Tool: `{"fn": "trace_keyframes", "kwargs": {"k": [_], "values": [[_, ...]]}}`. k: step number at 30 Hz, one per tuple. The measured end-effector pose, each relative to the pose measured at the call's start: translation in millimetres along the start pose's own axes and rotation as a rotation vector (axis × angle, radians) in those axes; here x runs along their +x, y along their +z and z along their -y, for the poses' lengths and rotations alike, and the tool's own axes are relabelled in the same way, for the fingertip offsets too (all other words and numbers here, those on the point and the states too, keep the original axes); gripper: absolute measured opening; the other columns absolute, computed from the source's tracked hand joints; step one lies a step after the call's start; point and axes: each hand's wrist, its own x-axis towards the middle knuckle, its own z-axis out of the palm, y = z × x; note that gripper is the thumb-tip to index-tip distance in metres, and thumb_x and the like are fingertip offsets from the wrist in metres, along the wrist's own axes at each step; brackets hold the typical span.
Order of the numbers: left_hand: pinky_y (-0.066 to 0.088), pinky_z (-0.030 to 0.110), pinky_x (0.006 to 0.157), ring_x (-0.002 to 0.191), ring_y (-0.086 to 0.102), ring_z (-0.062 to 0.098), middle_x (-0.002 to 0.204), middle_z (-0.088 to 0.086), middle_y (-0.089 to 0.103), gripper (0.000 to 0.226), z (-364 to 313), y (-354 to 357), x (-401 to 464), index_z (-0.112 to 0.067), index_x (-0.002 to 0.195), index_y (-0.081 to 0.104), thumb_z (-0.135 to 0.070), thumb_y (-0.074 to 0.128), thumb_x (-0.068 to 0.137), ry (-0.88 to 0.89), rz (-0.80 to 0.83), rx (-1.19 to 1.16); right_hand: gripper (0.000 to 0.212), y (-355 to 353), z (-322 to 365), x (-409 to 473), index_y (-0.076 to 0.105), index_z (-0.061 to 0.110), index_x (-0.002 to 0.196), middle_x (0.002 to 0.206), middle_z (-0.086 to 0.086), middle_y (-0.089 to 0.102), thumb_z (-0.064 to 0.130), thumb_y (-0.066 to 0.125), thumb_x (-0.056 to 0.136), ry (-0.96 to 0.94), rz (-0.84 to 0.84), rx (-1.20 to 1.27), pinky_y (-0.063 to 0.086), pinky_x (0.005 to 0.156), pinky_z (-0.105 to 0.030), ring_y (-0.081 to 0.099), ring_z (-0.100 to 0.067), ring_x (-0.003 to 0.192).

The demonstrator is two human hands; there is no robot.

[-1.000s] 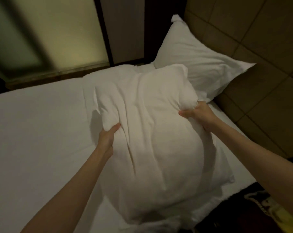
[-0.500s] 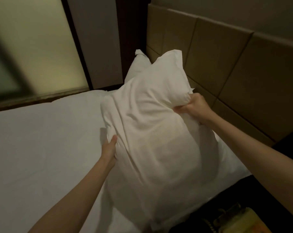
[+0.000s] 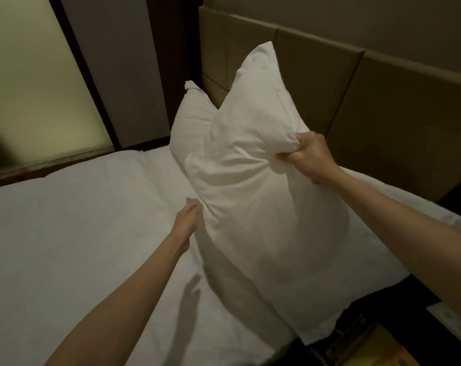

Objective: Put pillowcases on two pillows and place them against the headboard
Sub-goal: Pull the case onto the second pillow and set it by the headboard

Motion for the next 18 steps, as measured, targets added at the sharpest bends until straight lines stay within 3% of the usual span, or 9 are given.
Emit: {"fn": "trace_keyframes", "kwargs": {"k": [2, 6, 9, 13, 18], "values": [[0.041, 0.030, 0.088, 0.111, 0.055, 0.021, 0.120, 0.007, 0.060, 0.035, -9, -1, 17, -0.009, 0.128, 0.054, -0.016, 0.045, 0.095, 0.028, 0.014, -0.001, 0.012, 9, -7, 8, 0.066, 0.017, 0.064, 0.075, -0.009, 0.072, 0.022, 0.074, 0.070, 0.014, -0.012, -0.073, 0.054, 0.068, -0.049, 0.066, -0.032, 0.077], [0.043, 0.028, 0.082, 0.103, 0.058, 0.019, 0.111, 0.006, 0.062, 0.029, -19, -3, 45, -0.010, 0.119, 0.058, -0.014, 0.046, 0.092, 0.063, 0.031, 0.026, 0.015, 31, -37, 27, 0.058, 0.021, 0.073, 0.082, -0.011, 0.068, 0.032, 0.068, 0.075, 0.094, -0.038, -0.233, 0.049, 0.065, -0.043, 0.062, -0.034, 0.080], [0.044, 0.026, 0.075, 0.096, 0.058, 0.017, 0.110, 0.005, 0.062, 0.025, -20, -2, 62, -0.012, 0.113, 0.059, -0.012, 0.044, 0.092, 0.074, 0.032, 0.064, 0.022, 59, -73, 33, 0.049, 0.013, 0.085, 0.091, -0.012, 0.060, 0.031, 0.062, 0.085, 0.195, 0.111, -0.411, 0.042, 0.067, -0.040, 0.057, -0.035, 0.085], [0.041, 0.030, 0.084, 0.099, 0.058, 0.018, 0.113, 0.006, 0.063, 0.026, -19, 3, 75, -0.013, 0.112, 0.060, -0.013, 0.043, 0.093, 0.073, 0.068, 0.157, 0.023, 75, -105, 31, 0.052, 0.017, 0.098, 0.105, -0.005, 0.054, 0.030, 0.065, 0.085, 0.265, 0.244, -0.455, 0.037, 0.086, -0.045, 0.054, -0.029, 0.101], [0.042, 0.030, 0.086, 0.100, 0.059, 0.021, 0.114, 0.008, 0.065, 0.024, -29, 26, 93, -0.015, 0.106, 0.062, -0.014, 0.042, 0.092, 0.145, 0.074, 0.282, 0.033, 63, -138, 29, 0.053, 0.017, 0.113, 0.123, -0.008, 0.053, 0.025, 0.065, 0.083, 0.272, 0.223, -0.451, 0.036, 0.093, -0.045, 0.050, -0.030, 0.113]]}}
